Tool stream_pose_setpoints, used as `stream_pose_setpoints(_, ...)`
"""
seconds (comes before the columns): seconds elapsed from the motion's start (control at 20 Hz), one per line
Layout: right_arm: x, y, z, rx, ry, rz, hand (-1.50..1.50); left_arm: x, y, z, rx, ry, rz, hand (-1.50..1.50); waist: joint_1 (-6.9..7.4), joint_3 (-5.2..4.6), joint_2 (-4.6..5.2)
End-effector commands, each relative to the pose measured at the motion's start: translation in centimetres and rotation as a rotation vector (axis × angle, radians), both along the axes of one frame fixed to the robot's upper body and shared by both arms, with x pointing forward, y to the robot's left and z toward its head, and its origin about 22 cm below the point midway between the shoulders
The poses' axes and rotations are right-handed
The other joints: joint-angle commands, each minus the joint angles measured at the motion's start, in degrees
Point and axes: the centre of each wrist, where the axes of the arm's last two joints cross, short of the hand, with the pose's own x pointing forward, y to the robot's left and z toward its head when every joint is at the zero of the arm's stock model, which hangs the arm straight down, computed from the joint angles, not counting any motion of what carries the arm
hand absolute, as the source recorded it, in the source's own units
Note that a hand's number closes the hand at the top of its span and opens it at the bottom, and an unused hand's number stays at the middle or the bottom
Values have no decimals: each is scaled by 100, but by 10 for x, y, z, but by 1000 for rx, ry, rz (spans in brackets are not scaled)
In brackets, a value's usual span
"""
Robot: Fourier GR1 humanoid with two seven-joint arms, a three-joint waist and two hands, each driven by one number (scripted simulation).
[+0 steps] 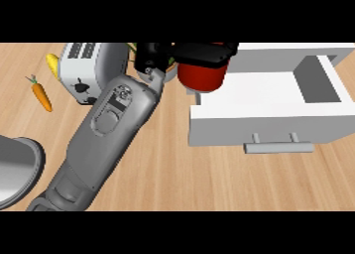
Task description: Pick up the can, place it into the drawer and close the drawer
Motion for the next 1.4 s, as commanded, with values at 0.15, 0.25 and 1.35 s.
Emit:
stream_pose_setpoints(0.15, 13, 7, -8, 1, 27, 2, -150, 8, -43, 36, 16, 15, 0, 150, -29, 3, 12)
stream_pose_setpoints(0.25, 12, 10, -7, 10, 15, 7, -150, 15, -47, 23, 60, 10, 6, 150, -70, 3, 21)
stream_pose_setpoints(1.35, 29, 11, 9, -8, -28, 44, -150, 37, -73, 18, 154, 64, 48, 150, -402, 13, 100)
